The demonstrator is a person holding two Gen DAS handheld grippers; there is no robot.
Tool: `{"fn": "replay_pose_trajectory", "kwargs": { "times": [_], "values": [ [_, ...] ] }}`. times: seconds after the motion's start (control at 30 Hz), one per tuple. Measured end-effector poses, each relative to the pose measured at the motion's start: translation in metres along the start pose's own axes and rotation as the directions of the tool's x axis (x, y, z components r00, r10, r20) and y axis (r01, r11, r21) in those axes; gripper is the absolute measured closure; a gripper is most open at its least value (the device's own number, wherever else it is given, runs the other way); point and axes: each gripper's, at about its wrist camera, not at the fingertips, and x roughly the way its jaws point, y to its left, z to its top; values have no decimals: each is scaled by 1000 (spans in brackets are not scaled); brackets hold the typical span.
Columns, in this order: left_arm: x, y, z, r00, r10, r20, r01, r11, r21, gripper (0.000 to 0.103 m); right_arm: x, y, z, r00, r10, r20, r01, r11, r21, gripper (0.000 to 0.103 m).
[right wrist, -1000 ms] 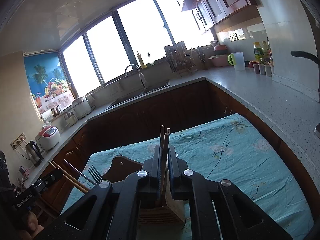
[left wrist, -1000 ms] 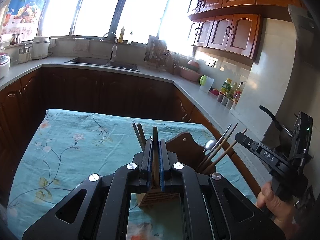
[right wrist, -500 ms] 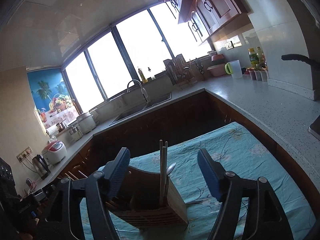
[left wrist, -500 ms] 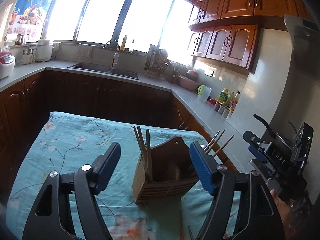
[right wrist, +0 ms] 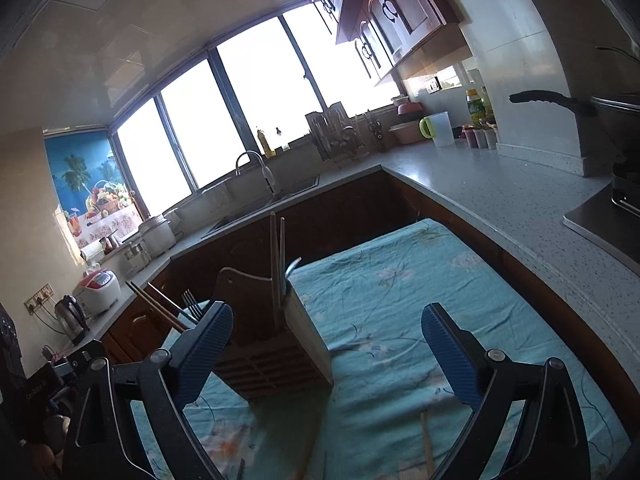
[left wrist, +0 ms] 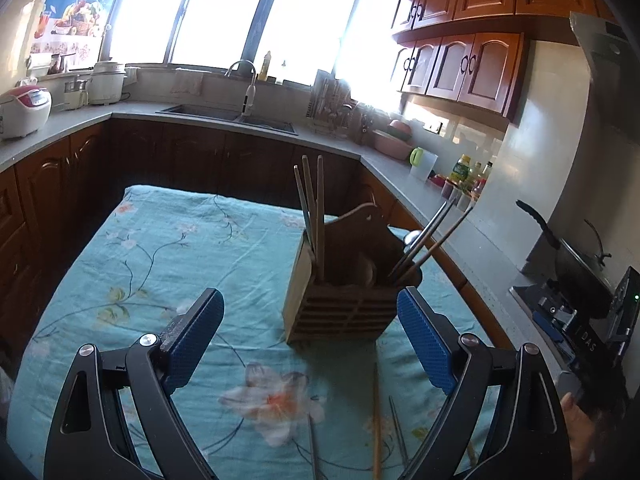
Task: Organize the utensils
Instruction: 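Move both tools back down toward the remaining chopsticks on the cloth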
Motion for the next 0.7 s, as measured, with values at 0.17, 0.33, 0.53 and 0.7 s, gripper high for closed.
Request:
{"fn": "replay_pose_trajectory", "kwargs": {
  "times": [0.17,0.33,0.53,0.7],
  "values": [
    [1,1,-27,999,10,-52,-9,1000,3,13,-21,-15,-25,998,-43,-34,43,999,-17,6],
    [5,-2,-49,995,20,-100,-20,1000,9,13,-33,-27,-49,993,-94,-72,91,995,-43,6],
    [11,-10,-71,986,26,-167,-18,999,50,13,-38,-37,-74,985,-135,-109,129,990,-61,6],
    [19,-18,-79,977,32,-210,-17,997,74,13,-36,-44,-90,976,-149,-158,141,988,-62,6]
  ]
}}
